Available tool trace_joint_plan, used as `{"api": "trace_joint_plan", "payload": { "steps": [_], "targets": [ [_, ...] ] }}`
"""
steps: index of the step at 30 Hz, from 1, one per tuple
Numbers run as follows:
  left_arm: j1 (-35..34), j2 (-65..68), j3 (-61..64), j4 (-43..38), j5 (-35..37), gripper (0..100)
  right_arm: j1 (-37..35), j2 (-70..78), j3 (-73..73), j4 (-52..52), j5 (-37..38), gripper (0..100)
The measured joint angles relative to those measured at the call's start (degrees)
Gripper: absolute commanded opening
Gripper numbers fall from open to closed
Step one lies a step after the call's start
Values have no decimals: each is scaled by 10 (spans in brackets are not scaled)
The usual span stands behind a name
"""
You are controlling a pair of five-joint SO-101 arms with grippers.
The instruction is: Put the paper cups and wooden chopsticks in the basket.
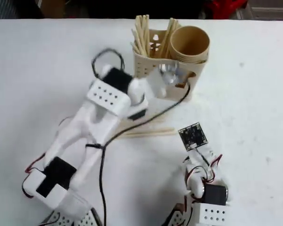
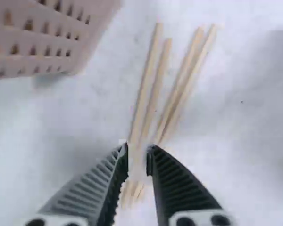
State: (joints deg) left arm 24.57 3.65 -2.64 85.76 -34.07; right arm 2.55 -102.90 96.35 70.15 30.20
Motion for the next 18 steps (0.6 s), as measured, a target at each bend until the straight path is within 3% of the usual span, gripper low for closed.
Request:
{"api": "trace_joint_plan", "payload": {
  "steps": [4, 8, 18],
  "targets": [
    [-1, 0, 158, -142, -38, 168, 0, 0, 0, 0, 0, 19],
    [-7, 29, 202, -222, -45, 168, 0, 0, 0, 0, 0, 19],
    [-47, 200, 97, -246, -45, 168, 0, 0, 0, 0, 0, 18]
  ]
}}
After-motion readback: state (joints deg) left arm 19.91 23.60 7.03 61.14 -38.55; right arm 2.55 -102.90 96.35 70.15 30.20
